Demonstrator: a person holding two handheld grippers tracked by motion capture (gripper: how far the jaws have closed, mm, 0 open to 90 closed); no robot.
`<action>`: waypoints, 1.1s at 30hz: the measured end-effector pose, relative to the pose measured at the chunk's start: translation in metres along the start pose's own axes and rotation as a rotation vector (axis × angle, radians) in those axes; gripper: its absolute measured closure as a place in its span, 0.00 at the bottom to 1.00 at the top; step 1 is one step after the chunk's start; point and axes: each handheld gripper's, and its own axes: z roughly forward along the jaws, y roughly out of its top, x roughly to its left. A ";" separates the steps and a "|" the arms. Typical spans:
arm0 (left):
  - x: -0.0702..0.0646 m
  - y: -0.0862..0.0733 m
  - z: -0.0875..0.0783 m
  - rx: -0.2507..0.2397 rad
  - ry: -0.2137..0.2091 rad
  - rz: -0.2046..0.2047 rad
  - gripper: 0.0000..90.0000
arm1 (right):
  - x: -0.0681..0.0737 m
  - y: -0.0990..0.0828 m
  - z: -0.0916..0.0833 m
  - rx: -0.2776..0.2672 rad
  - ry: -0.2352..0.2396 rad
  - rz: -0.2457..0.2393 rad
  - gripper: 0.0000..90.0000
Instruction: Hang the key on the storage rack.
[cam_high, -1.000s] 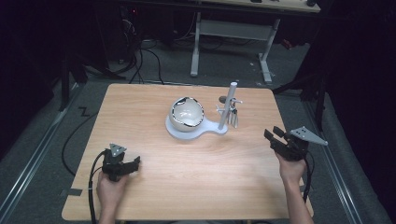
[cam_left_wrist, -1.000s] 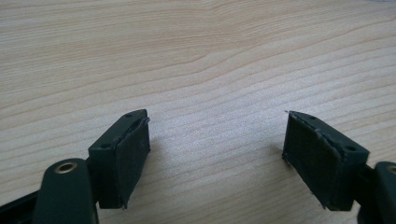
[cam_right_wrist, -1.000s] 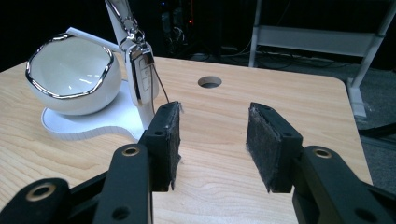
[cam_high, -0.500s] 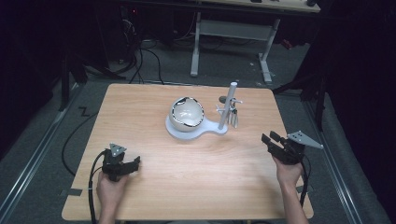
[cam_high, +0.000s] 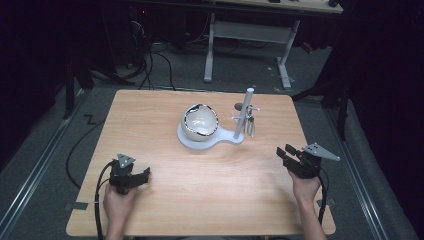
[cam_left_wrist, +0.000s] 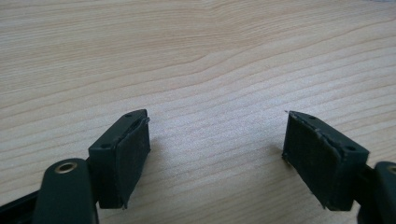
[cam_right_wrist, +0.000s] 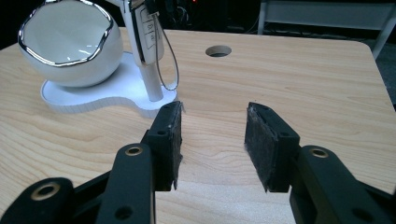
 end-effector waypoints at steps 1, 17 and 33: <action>0.000 0.000 0.000 0.000 0.000 0.000 0.26 | 0.001 0.000 0.000 0.002 0.000 -0.001 0.63; 0.000 0.000 0.000 0.000 0.000 0.000 0.26 | 0.007 -0.004 0.014 0.042 -0.007 -0.035 0.63; 0.000 0.000 0.000 0.000 0.000 0.000 0.26 | 0.008 -0.016 0.031 0.089 -0.024 -0.039 0.63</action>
